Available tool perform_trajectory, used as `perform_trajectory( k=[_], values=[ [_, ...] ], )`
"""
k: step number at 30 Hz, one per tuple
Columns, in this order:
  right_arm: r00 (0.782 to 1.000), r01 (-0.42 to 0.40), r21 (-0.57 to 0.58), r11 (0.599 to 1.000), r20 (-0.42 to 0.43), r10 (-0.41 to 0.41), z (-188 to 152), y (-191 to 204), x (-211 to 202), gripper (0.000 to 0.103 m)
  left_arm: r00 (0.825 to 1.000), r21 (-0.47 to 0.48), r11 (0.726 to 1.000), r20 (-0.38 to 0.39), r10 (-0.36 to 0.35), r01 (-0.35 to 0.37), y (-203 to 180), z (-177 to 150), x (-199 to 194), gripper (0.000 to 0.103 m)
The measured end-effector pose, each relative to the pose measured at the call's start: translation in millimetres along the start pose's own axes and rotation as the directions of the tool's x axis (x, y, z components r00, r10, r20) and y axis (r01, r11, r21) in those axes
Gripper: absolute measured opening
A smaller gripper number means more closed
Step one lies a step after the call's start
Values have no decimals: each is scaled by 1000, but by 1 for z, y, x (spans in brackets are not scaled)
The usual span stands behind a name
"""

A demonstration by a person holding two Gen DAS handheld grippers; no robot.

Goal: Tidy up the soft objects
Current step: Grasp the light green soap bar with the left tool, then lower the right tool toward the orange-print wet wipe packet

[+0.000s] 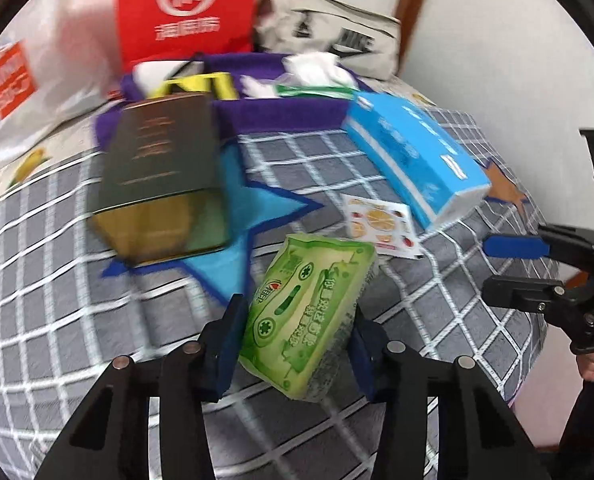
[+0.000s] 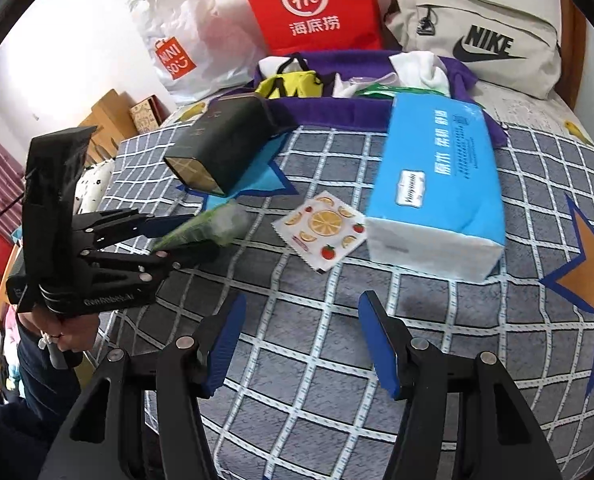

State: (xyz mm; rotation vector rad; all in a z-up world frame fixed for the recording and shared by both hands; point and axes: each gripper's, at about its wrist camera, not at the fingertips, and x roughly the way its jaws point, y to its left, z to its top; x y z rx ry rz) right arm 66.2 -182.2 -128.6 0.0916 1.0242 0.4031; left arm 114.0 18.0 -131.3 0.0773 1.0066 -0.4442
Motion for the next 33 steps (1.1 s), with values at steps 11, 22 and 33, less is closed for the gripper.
perform_trajectory(
  k=[11,22,33],
  values=[
    [998,47,-71,996,40,-44,17,31,33,58,995,-121,988,12,94,-92,29,-12,-11,45],
    [974,225,-269,937,49,-220,24,62,79,22,998,-179,983,42,39,-31,48,-16,-15,45],
    [974,225,-327,918,75,-212,12,65,73,0,999,-193,981,40,19,-11,51,-18,-9,45]
  ],
)
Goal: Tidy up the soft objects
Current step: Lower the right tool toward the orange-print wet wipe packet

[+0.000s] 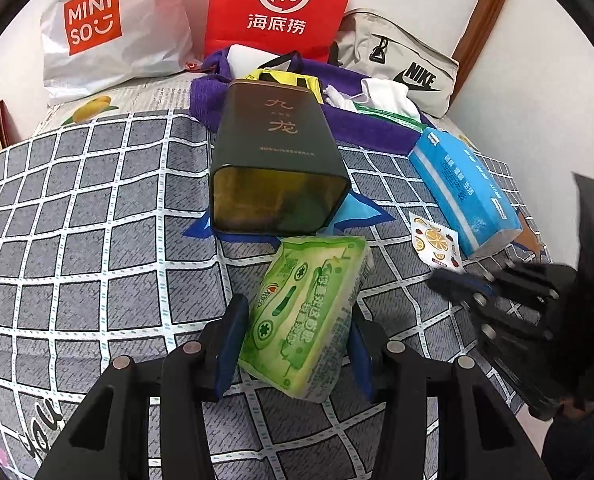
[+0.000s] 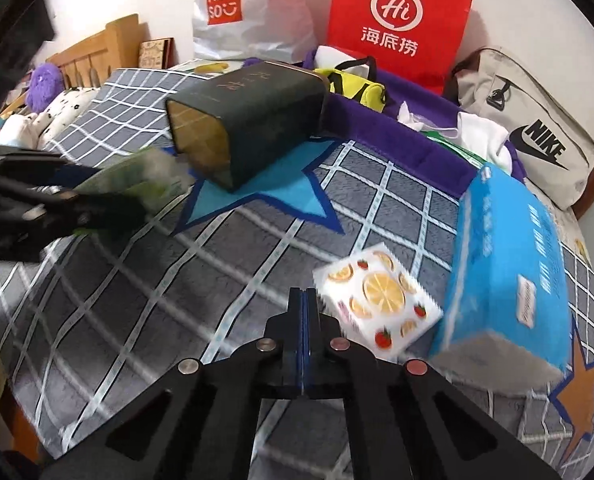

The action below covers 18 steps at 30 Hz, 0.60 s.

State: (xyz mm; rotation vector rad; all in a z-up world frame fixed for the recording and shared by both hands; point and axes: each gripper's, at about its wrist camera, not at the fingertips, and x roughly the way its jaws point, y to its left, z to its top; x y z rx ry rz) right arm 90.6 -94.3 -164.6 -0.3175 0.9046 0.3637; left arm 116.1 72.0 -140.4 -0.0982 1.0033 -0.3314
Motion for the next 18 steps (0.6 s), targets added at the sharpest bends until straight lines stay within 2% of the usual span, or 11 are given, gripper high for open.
perform_trajectory(
  k=[3,5,8,11,13,15,18],
  values=[
    [997,-83,-9,997,2,83,-12,5,-18,0,1000,-4,1000,-1,-1,1,-1,0,1,45],
    [994,-110,-29,994,1,110,-23,12,-29,0,1000,-4,1000,-1,3,-3,-2,-1,2,45],
    [995,-99,-30,995,5,100,-30,11,-37,1,1000,-2,1000,-2,8,-8,-4,-2,2,45],
    [996,-73,21,997,46,72,-22,-1,-38,2,1000,-7,1000,-5,13,-13,-4,-1,2,45],
    [995,-66,44,997,78,62,-11,-8,-34,10,1000,-13,1000,-9,16,-17,-5,-1,3,45],
    [995,-64,53,997,83,59,-1,-11,-25,33,1000,-12,1000,-12,18,-18,-5,-1,3,45],
    [995,-55,48,997,90,51,5,-10,-14,34,1000,-15,1000,-14,17,-17,-4,-1,2,45]
  ],
)
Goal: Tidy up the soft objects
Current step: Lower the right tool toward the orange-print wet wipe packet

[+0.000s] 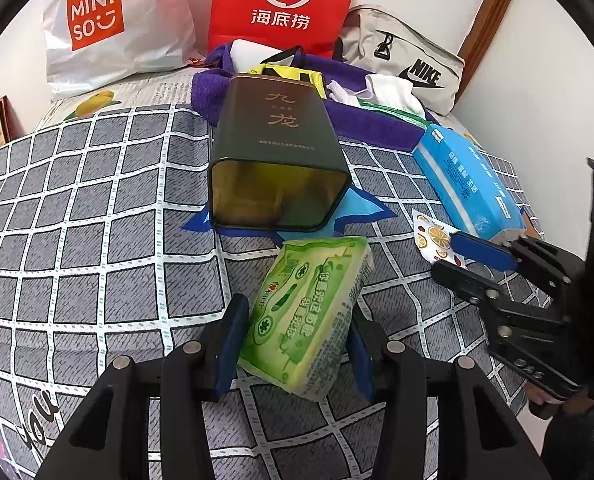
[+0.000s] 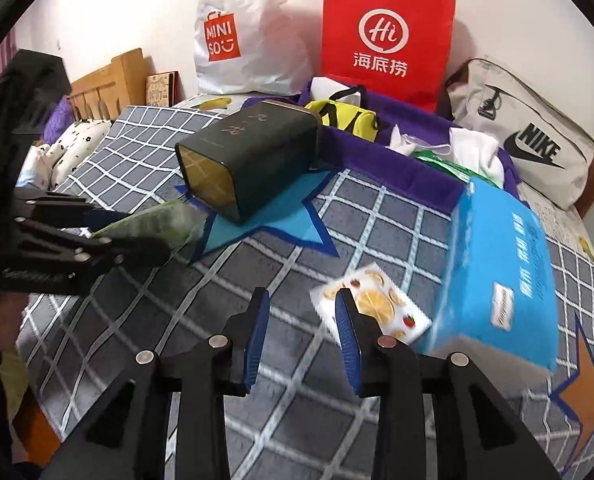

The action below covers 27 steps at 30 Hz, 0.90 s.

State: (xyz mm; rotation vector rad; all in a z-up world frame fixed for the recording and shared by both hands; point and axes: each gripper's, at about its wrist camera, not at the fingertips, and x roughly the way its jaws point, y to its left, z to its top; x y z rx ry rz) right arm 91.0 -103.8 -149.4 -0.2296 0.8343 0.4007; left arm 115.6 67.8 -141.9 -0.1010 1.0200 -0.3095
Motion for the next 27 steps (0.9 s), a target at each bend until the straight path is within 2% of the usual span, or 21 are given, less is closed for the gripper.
perform_trajectory(
  k=[4,7,10,11,12,17,22,27],
  values=[
    [999,28,-39,999,-27,-29,1,4,16,34,1000,-7,1000,-3,-6,6,2,1,0,45],
    [997,56,-58,997,-47,-59,0,4,26,30,1000,-3,1000,-3,-6,6,1,1,0,45],
    [995,90,-82,993,-42,-93,-1,7,30,19,1000,-2,1000,-5,-8,8,1,1,1,45],
    [995,93,-88,992,-39,-97,-1,7,31,7,1000,-4,1000,-6,-10,10,1,1,1,45],
    [994,95,-94,991,-44,-99,-1,8,33,3,1000,-5,1000,-6,-12,12,2,1,1,45],
    [992,116,-114,987,-44,-122,-1,11,31,0,1000,-7,1000,-4,-17,17,2,0,0,45],
    [998,52,-76,996,-19,-53,-6,13,2,0,1000,-12,1000,-1,-20,20,2,-1,-1,45],
    [999,-49,-102,994,-10,48,-21,32,-31,0,1000,-8,1000,-1,-15,15,1,-2,-1,45]
  ],
)
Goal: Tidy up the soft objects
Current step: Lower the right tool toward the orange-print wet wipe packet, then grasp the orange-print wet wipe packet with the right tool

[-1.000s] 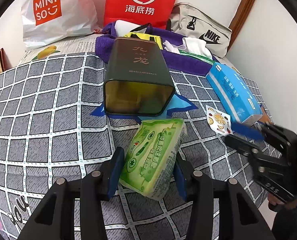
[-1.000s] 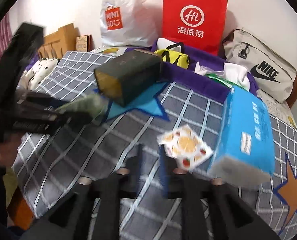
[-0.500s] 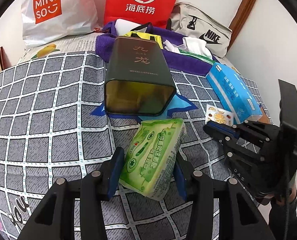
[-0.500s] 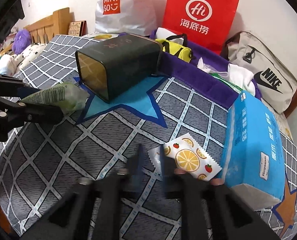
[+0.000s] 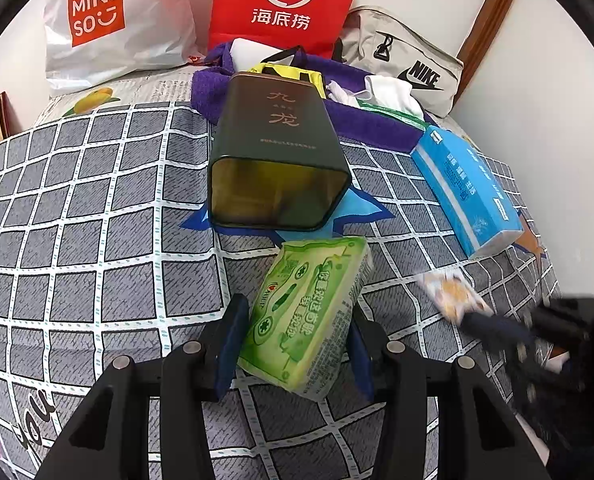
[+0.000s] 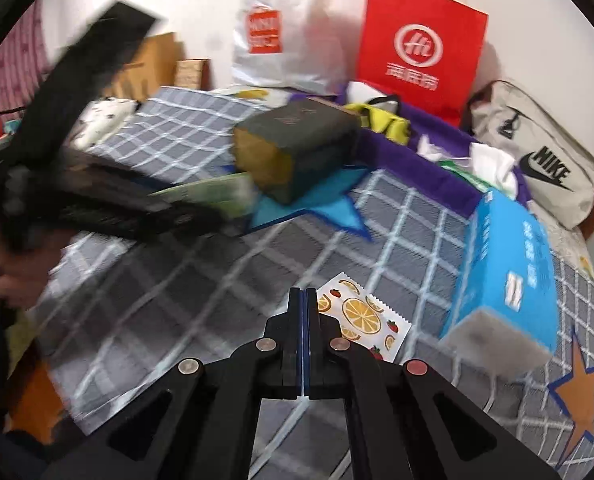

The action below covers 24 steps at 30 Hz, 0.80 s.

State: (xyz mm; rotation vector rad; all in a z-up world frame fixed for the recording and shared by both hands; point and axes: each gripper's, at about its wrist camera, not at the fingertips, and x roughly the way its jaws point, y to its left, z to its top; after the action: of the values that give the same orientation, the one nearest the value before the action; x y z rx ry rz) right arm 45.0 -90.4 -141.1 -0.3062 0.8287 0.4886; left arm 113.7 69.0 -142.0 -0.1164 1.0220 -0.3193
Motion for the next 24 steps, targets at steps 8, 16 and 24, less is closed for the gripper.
perform_trajectory(
  k=[8,16,24],
  values=[
    [998,-10,24,1000,-63,12,-31,5,-12,6,1000,1,1000,-1,2,-2,-2,-2,-1,45],
    [998,40,203,978,-56,-30,-39,-18,-26,72,1000,13,1000,-6,7,-7,-7,-3,-2,45],
    [992,59,427,902,-127,-4,-38,-35,2,73,1000,25,1000,-15,1,-1,-12,-4,-1,45]
  ],
)
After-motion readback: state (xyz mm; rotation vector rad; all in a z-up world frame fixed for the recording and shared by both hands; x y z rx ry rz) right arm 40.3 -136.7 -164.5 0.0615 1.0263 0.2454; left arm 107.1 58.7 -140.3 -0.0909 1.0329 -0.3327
